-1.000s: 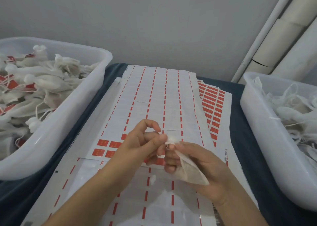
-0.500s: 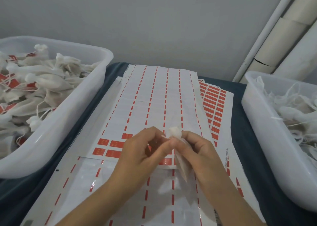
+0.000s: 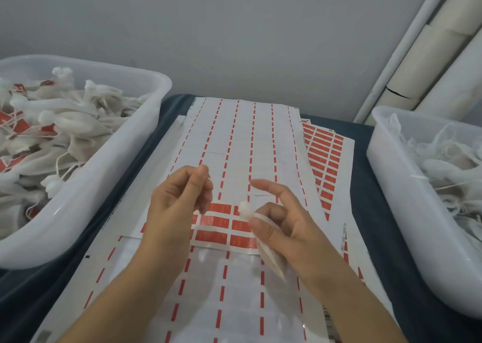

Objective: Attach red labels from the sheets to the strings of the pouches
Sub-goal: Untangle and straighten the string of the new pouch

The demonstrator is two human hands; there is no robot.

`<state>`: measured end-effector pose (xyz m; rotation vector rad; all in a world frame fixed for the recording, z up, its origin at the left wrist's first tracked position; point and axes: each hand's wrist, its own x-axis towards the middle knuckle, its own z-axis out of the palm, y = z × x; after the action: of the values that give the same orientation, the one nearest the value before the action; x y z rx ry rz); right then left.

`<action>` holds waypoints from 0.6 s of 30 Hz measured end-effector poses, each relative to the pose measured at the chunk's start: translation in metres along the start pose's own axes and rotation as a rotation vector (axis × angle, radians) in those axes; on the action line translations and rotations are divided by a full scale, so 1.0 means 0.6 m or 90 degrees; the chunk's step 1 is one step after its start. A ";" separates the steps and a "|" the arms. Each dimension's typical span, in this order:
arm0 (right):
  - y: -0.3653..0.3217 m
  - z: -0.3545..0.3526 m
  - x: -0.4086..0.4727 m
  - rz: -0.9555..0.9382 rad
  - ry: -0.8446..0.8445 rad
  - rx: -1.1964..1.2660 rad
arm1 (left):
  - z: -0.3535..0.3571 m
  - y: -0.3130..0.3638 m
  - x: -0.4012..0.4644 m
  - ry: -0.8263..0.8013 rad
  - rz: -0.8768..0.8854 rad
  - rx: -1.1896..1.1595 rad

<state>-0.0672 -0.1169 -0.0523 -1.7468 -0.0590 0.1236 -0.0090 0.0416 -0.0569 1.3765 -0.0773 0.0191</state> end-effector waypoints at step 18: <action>-0.003 -0.105 0.004 0.157 0.297 0.006 | 0.033 -0.039 -0.031 -0.216 0.115 0.400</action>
<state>-0.0573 -0.1780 -0.0393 -1.7280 0.4965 -0.1062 -0.0268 0.0181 -0.0773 1.9858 -0.5151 -0.0439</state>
